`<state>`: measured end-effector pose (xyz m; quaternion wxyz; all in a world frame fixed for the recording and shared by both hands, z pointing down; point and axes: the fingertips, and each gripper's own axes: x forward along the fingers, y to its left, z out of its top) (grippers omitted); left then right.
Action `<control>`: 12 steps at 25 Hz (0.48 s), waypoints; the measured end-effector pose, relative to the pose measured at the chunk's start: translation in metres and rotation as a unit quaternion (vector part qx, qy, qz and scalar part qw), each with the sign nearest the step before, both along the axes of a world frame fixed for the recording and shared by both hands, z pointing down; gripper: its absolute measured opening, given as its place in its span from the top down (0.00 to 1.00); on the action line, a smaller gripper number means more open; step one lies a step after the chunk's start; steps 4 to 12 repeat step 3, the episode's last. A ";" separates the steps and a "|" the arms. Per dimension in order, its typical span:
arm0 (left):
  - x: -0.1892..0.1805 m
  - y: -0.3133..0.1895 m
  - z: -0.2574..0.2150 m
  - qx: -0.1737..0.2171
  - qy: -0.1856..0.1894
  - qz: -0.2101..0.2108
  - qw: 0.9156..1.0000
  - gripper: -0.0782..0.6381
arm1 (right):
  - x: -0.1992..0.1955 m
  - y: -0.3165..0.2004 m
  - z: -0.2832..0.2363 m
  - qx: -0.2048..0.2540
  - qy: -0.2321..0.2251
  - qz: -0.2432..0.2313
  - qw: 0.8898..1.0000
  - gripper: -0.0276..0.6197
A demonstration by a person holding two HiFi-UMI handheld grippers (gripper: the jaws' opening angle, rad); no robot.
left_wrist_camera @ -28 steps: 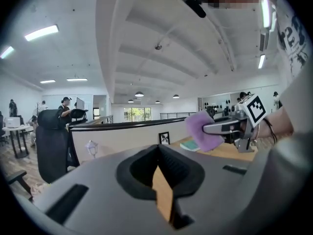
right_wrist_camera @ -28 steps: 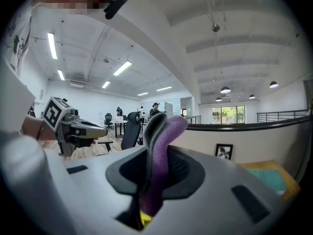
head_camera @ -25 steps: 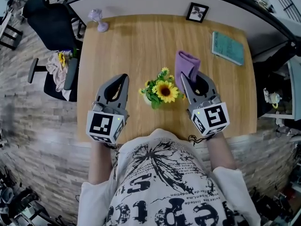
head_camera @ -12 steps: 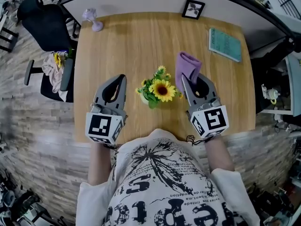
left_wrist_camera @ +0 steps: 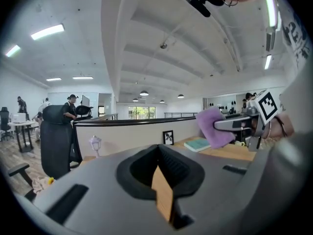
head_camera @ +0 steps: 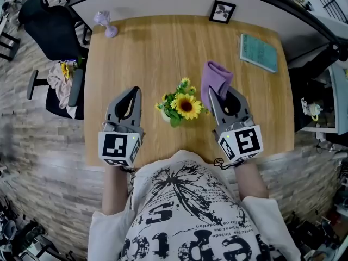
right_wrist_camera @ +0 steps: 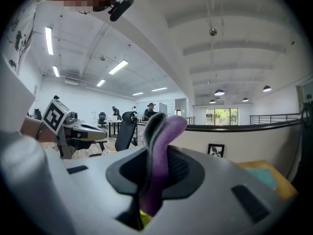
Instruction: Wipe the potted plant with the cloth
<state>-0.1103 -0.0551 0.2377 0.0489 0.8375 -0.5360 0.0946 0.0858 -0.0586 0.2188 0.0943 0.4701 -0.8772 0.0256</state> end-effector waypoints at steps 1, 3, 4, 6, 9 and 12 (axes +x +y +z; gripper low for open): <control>-0.001 0.000 0.000 0.000 -0.001 0.000 1.000 0.88 | 0.000 0.000 0.000 0.001 0.002 0.000 1.000 0.86; -0.003 -0.001 0.001 -0.001 0.000 -0.001 1.000 0.88 | -0.001 -0.001 0.002 0.003 0.006 0.001 1.000 0.86; -0.003 -0.001 0.001 -0.001 0.000 -0.001 1.000 0.88 | -0.001 -0.001 0.002 0.003 0.006 0.001 1.000 0.86; -0.003 -0.001 0.001 -0.001 0.000 -0.001 1.000 0.88 | -0.001 -0.001 0.002 0.003 0.006 0.001 1.000 0.86; -0.003 -0.001 0.001 -0.001 0.000 -0.001 1.000 0.88 | -0.001 -0.001 0.002 0.003 0.006 0.001 1.000 0.86; -0.003 -0.001 0.001 -0.001 0.000 -0.001 1.000 0.88 | -0.001 -0.001 0.002 0.003 0.006 0.001 1.000 0.86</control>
